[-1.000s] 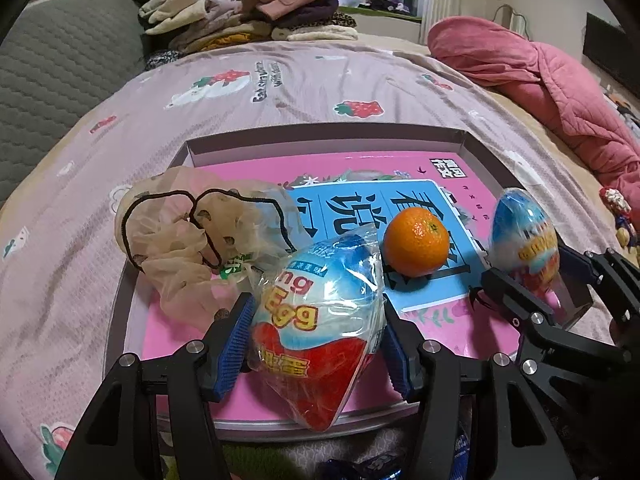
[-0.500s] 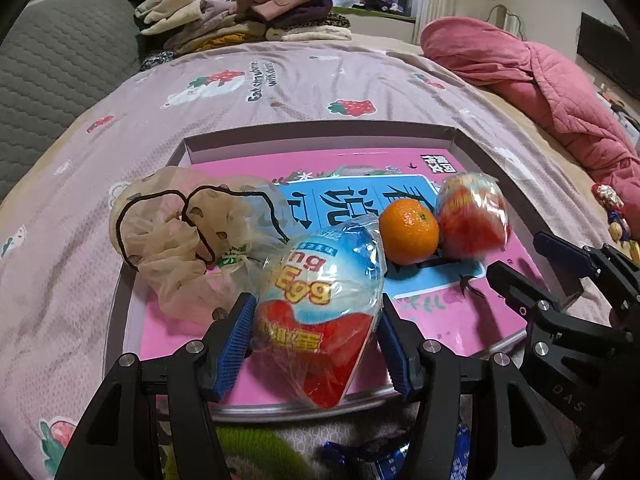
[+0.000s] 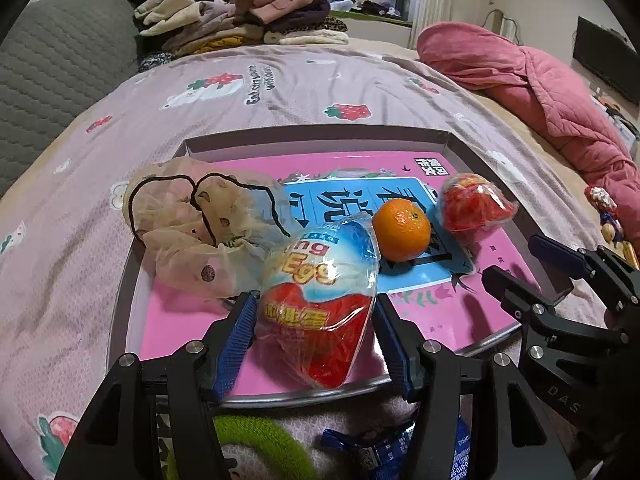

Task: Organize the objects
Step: 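Open both tools to release the eggs on the book and withdraw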

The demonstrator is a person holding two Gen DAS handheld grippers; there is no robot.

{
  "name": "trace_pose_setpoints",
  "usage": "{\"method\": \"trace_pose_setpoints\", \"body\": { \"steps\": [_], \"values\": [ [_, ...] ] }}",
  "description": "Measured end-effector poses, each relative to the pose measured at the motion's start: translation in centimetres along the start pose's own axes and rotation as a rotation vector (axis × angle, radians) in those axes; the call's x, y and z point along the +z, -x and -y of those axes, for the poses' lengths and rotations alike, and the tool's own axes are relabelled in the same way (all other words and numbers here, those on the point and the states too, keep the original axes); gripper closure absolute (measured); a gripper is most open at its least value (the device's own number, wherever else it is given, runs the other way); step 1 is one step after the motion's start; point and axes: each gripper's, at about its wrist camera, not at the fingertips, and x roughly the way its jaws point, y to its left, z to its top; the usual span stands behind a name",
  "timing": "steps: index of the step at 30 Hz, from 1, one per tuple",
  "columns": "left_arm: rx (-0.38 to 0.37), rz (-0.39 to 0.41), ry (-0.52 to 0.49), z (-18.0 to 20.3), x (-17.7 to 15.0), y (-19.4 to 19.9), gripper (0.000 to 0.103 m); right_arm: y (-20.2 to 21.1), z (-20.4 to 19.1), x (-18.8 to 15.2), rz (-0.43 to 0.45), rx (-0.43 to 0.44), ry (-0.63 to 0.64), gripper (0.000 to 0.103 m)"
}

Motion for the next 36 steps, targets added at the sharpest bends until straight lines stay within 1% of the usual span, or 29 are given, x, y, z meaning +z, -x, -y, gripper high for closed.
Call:
{"method": "trace_pose_setpoints", "body": {
  "steps": [6, 8, 15, 18, 24, 30, 32, 36],
  "values": [
    [0.031, 0.022, -0.037, 0.7, -0.2, 0.7, 0.041, 0.0, 0.1, 0.1, 0.0, -0.001, -0.006, 0.046],
    [0.025, 0.024, -0.04, 0.7, -0.3, 0.8, 0.037, 0.0, 0.2, 0.1, 0.0, -0.001, -0.008, 0.046],
    [0.013, 0.028, -0.031, 0.6, -0.5, 1.5, 0.036, 0.0, 0.3, 0.1, -0.001, 0.002, -0.012, 0.045],
    [0.004, 0.032, -0.022, 0.4, -0.6, 1.9, 0.034, 0.1, 0.4, 0.1, -0.002, 0.004, -0.014, 0.045],
    [-0.022, 0.029, -0.009, 0.1, -0.9, 2.7, 0.031, 0.8, 0.4, 0.1, 0.018, 0.021, -0.024, 0.044],
    [0.004, 0.059, -0.032, 0.1, -1.2, 3.6, 0.031, 1.6, 0.3, 0.0, 0.032, 0.04, -0.025, 0.043],
    [0.032, 0.085, -0.046, 0.3, -1.3, 4.1, 0.03, 1.8, 0.2, 0.0, 0.037, 0.048, -0.024, 0.043],
    [0.043, 0.117, -0.076, 0.5, -1.4, 5.2, 0.03, 2.5, 0.4, -0.1, 0.045, 0.066, -0.036, 0.042]
  ]
}}
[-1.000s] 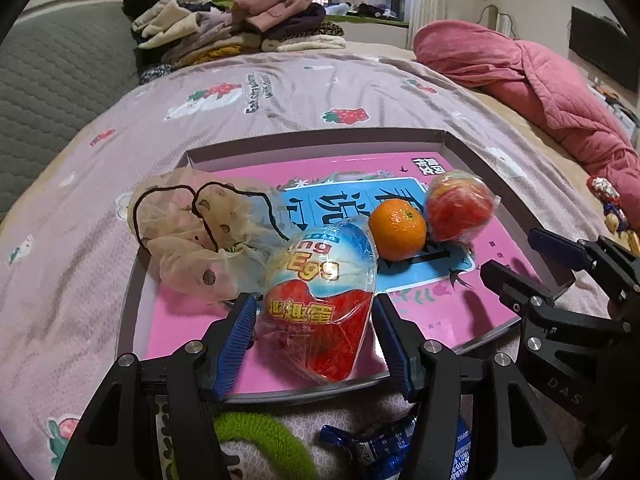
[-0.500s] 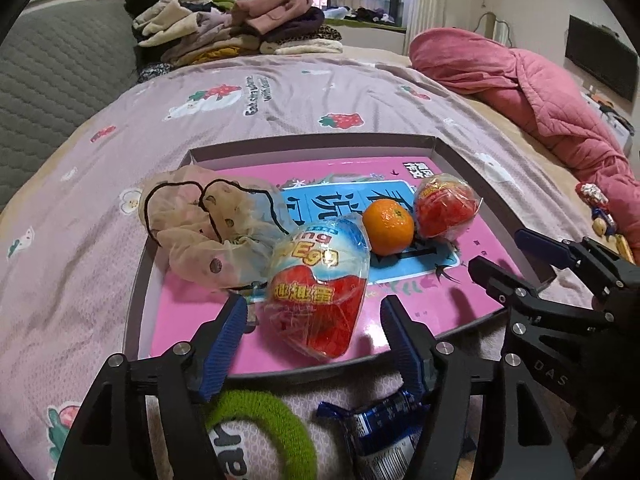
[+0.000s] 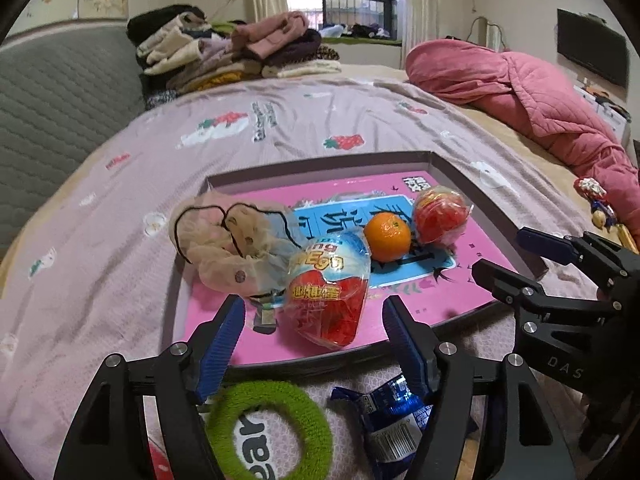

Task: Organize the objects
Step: 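Open both tools to release the eggs on the book and withdraw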

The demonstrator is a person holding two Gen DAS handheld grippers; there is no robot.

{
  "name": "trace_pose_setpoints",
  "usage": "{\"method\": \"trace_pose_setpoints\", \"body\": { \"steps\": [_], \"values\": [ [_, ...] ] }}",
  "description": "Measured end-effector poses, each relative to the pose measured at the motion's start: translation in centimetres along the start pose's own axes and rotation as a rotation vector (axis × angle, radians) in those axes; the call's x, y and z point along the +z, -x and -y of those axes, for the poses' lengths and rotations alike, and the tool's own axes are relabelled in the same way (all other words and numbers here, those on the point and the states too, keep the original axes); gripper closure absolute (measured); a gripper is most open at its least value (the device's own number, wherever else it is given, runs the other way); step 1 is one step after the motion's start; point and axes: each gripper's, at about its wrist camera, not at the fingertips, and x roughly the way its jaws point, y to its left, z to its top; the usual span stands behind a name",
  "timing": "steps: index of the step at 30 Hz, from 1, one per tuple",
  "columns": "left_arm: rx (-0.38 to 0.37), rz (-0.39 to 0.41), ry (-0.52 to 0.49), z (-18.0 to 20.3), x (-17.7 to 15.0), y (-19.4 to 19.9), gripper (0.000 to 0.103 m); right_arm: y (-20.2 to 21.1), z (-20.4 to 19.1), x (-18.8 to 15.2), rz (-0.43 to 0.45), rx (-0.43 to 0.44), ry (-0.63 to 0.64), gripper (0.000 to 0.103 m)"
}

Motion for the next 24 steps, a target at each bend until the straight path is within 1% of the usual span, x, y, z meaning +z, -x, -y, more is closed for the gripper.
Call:
{"method": "trace_pose_setpoints", "body": {
  "steps": [6, 11, 16, 20, 24],
  "values": [
    [-0.007, 0.012, 0.016, -0.8, -0.3, 1.2, 0.03, 1.9, 0.1, -0.1, 0.041, 0.013, -0.01, 0.042],
    [-0.01, 0.023, 0.029, -1.4, -0.4, 2.0, 0.03, 2.9, 0.6, -0.3, 0.053, 0.042, -0.044, 0.042],
    [0.004, 0.031, 0.039, -2.3, -0.7, 2.7, 0.03, 3.5, 0.8, -0.5, 0.066, 0.036, -0.055, 0.042],
    [0.007, 0.034, 0.045, -2.8, -1.0, 3.2, 0.03, 3.9, 0.9, -0.8, 0.057, 0.069, -0.083, 0.042],
    [0.001, 0.04, 0.051, -3.4, -1.5, 3.9, 0.03, 4.9, 0.6, -1.1, 0.076, 0.073, -0.074, 0.042]
  ]
}}
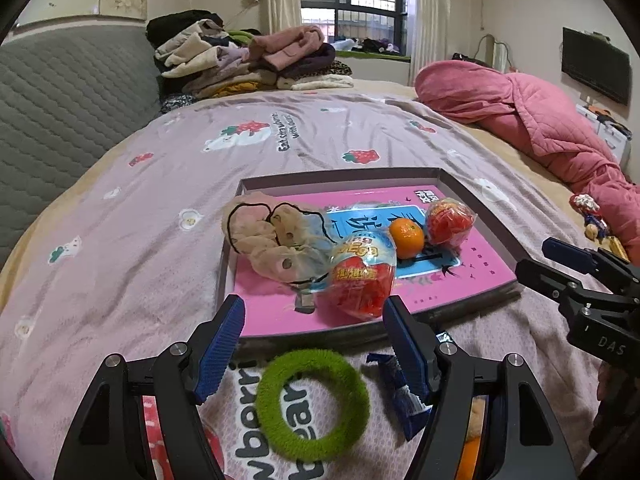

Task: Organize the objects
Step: 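Open both tools to release the eggs on the book and withdraw, then move the right tool down toward the loose orange on the bedspread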

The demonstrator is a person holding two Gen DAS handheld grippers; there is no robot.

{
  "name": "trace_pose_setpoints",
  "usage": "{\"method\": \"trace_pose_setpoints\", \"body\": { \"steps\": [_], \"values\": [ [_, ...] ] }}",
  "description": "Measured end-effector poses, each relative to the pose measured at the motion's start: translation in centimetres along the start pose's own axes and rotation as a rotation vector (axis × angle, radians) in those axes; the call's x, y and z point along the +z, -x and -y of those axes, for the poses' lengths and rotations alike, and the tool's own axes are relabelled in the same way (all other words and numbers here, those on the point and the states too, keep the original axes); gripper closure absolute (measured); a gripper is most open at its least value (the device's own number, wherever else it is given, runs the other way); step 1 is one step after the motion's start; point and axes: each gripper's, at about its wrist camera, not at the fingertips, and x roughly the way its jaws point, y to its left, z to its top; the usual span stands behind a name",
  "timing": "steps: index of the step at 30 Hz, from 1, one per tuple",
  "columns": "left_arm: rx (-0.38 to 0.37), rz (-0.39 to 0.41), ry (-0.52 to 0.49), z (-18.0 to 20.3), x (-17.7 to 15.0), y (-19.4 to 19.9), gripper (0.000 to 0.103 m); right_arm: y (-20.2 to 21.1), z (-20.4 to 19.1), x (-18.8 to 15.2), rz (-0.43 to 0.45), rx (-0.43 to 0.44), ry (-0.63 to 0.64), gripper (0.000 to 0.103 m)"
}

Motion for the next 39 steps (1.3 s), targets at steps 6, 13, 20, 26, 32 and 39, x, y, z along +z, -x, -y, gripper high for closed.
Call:
{"method": "trace_pose_setpoints", "body": {
  "steps": [6, 13, 20, 26, 32, 39],
  "values": [
    [0.004, -0.001, 0.017, -0.6, -0.4, 0.5, 0.03, 1.0, -0.7, -0.3, 0.02, 0.011, 0.006, 0.042],
    [0.012, -0.002, 0.008, -0.9, -1.0, 0.8, 0.03, 1.6, -1.5, -1.0, 0.025, 0.008, 0.033, 0.042],
    [0.003, -0.016, 0.008, -0.5, -1.7, 1.0, 0.03, 2.2, -2.6, -1.6, 0.034, 0.028, 0.063, 0.042],
    [0.001, -0.036, -0.012, -0.2, -2.5, 0.9, 0.03, 2.4, -3.5, -2.6, 0.024, 0.027, 0.097, 0.042],
    [0.001, -0.051, -0.029, -0.2, -3.2, 0.8, 0.03, 2.7, -4.1, -3.4, 0.01, 0.042, 0.12, 0.042],
    [-0.025, -0.062, -0.022, -0.8, -3.9, 1.1, 0.03, 2.7, -4.5, -3.9, -0.006, 0.056, 0.137, 0.042]
  ]
}}
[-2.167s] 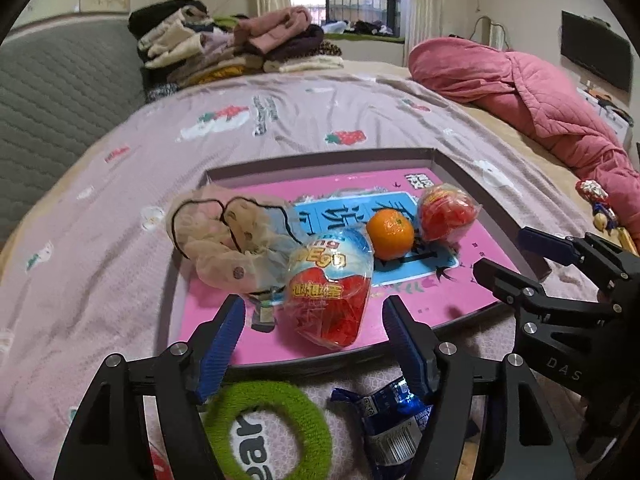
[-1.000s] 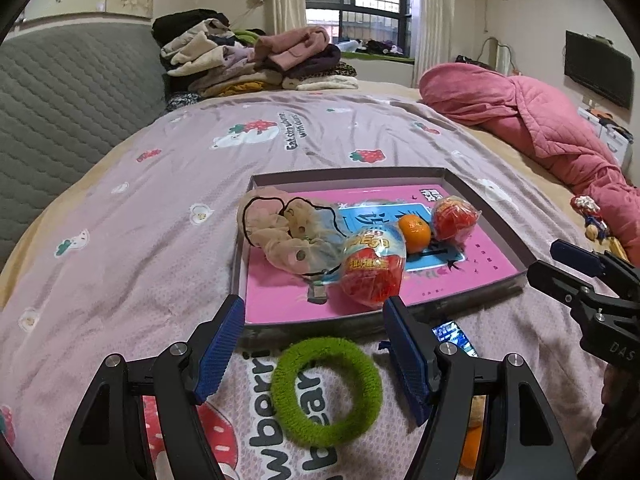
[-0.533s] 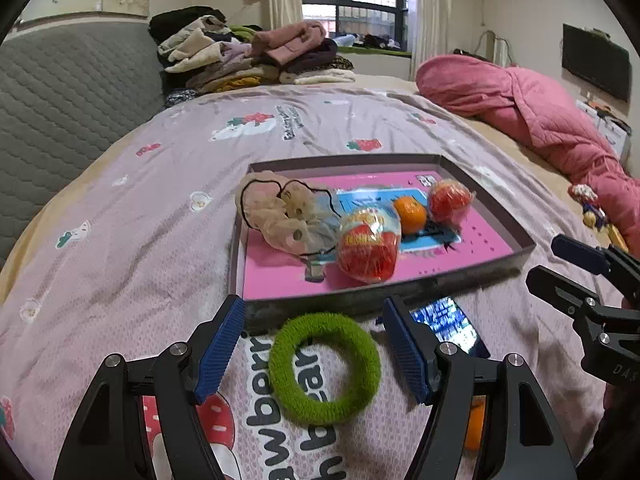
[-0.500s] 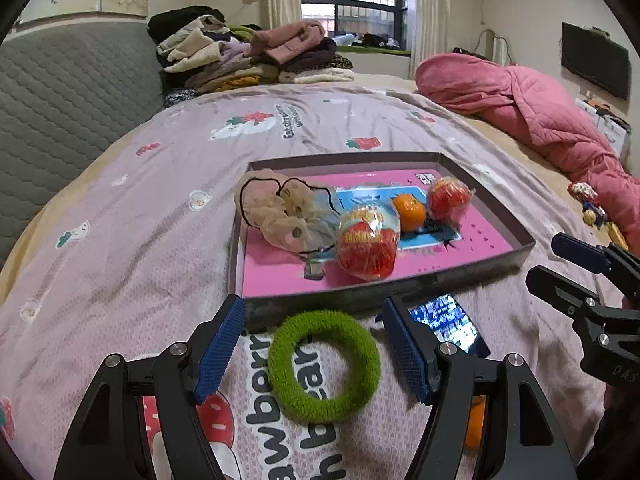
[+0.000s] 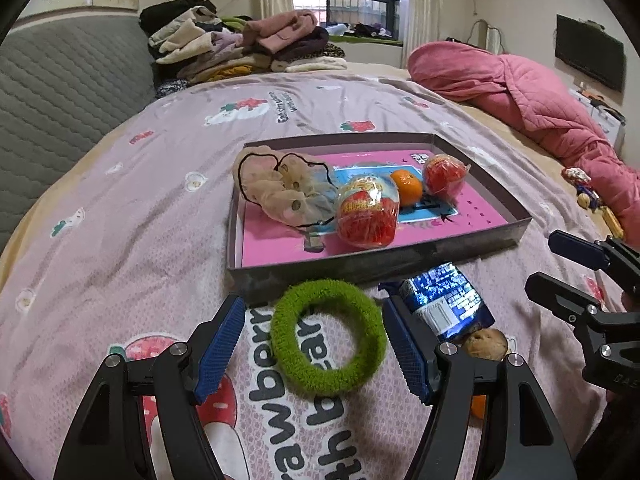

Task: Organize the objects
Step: 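Move the right tool down toward the loose orange on the bedspread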

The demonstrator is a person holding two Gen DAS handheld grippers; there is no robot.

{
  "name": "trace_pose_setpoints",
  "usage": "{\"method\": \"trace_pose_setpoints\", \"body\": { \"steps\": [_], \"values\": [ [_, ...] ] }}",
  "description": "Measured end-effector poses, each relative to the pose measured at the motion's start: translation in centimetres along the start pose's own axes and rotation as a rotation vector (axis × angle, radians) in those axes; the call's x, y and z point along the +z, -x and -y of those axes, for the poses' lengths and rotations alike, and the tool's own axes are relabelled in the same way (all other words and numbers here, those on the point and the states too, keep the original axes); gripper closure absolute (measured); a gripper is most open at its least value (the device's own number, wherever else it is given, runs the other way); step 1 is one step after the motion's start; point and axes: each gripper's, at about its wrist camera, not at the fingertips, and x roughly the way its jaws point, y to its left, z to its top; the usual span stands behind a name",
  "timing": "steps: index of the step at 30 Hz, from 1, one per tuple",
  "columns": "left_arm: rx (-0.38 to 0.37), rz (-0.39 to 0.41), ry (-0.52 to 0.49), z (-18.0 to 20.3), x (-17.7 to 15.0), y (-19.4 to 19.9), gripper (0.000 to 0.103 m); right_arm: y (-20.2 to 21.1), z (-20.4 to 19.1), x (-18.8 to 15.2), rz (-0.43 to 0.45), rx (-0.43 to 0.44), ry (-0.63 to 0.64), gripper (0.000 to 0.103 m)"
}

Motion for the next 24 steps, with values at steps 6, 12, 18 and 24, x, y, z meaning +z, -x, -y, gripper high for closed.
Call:
{"method": "trace_pose_setpoints", "body": {
  "steps": [6, 12, 18, 24],
  "values": [
    [-0.007, -0.012, -0.028, 0.1, -0.9, 0.1, 0.03, 0.3, -0.4, -0.3, -0.001, 0.017, 0.011, 0.042],
    [-0.023, -0.014, -0.062, 0.7, -1.6, 0.4, 0.03, 0.3, -1.1, -1.1, -0.018, 0.033, 0.026, 0.042],
    [-0.022, -0.009, -0.085, 1.1, -1.7, 0.5, 0.03, 0.2, -1.7, -1.8, -0.04, 0.052, 0.036, 0.042],
    [-0.014, -0.012, -0.115, 1.7, -2.1, 0.4, 0.03, 0.4, -2.5, -2.5, -0.053, 0.08, 0.047, 0.042]
  ]
}}
